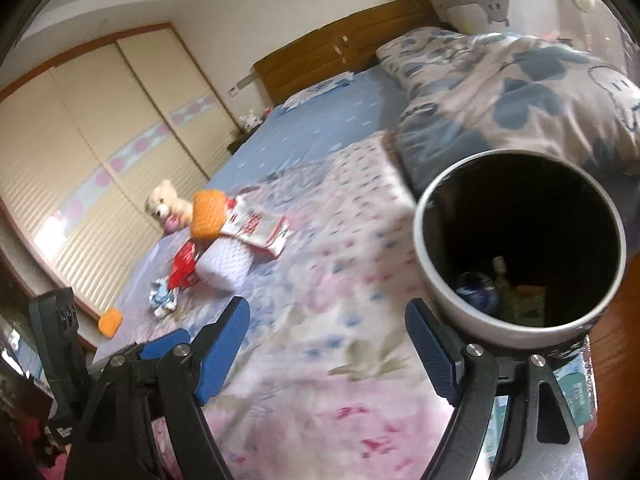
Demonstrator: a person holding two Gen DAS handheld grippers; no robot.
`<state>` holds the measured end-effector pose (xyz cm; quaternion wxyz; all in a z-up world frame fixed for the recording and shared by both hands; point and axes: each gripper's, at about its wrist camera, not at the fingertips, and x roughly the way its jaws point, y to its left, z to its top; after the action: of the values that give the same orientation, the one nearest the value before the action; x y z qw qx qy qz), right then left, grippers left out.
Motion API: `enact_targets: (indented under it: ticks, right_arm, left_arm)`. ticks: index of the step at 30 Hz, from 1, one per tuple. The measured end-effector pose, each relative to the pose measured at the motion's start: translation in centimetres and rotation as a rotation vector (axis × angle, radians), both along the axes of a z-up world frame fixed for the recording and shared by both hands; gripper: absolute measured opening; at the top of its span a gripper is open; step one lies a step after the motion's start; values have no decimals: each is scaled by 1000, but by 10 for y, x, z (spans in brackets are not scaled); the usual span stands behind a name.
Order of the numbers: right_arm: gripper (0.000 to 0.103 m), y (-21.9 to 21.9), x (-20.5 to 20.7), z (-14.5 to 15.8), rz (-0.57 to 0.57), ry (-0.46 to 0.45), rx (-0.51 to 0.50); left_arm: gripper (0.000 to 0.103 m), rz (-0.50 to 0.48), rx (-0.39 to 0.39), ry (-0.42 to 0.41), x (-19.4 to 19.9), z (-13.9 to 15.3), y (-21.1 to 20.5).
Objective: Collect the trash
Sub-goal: 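Grasp the crumpled foil wrapper with the left tool while the right tool grasps the white foam net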
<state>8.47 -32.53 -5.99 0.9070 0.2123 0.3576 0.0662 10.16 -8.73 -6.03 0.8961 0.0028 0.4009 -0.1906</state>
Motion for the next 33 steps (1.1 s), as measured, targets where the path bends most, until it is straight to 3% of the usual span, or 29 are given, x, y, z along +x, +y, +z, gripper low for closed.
enact_targets:
  ticks: [16,33]
  right_arm:
    - [82,86,28,-14,150,34,3]
    - [82,118,77,-30,176,59,48]
  left_arm:
    - [68,188,-15,7,5,-8,88]
    - [77,305,32,7,46,-13,134]
